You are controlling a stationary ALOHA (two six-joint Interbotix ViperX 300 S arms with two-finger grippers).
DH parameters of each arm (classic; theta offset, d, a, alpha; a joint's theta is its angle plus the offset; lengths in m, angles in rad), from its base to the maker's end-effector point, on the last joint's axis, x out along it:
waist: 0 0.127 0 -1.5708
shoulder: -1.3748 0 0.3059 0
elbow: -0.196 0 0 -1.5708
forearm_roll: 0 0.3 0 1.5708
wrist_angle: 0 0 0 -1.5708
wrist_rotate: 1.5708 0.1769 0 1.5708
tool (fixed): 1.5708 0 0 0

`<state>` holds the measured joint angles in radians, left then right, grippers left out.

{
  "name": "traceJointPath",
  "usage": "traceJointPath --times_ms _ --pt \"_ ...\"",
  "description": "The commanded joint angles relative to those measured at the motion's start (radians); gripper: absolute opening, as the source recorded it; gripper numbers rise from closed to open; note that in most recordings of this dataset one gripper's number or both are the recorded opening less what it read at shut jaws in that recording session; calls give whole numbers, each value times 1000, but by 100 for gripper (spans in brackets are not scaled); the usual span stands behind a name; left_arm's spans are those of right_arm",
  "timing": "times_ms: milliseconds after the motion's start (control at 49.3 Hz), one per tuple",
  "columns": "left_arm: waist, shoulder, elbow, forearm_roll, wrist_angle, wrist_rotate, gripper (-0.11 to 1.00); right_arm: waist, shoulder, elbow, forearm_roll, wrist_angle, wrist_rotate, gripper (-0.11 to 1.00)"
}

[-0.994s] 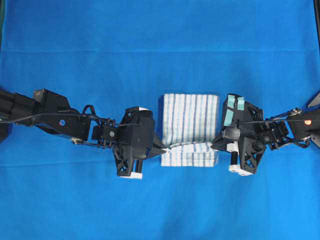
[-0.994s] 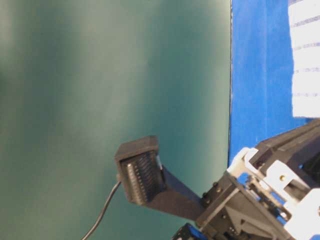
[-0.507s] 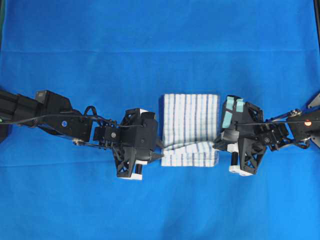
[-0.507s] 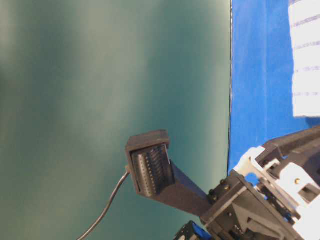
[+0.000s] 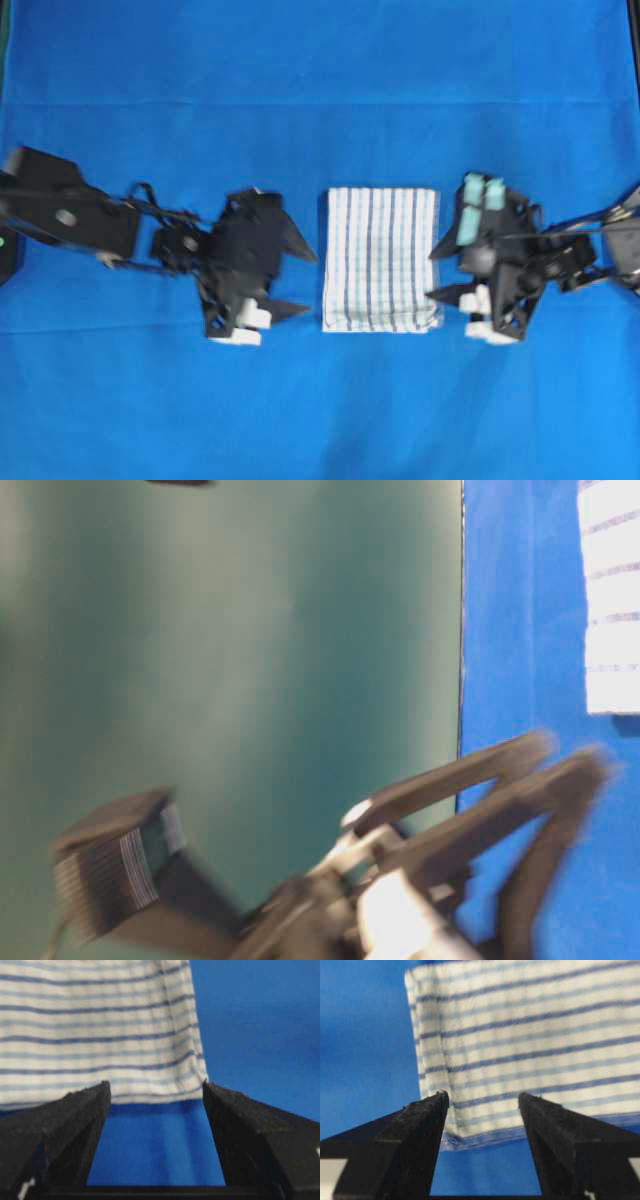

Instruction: Fold the blue towel.

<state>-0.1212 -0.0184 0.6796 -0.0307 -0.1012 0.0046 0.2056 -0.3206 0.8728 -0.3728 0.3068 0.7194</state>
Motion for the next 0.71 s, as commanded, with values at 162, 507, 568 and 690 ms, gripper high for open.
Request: traceJointPath --times_ms 162,507,568,690 --pt "31 -232 130 3 -23 11 68 2 -265 55 -110 38 -2 64" --pt "52 -541 387 3 -176 12 68 2 -653 201 -227 64 -3 63" --pt "58 -604 423 2 -176 12 68 3 -709 229 -242 63 -3 63" --pt "80 -738 500 3 -173 12 68 3 -798 279 -261 61 -3 63"
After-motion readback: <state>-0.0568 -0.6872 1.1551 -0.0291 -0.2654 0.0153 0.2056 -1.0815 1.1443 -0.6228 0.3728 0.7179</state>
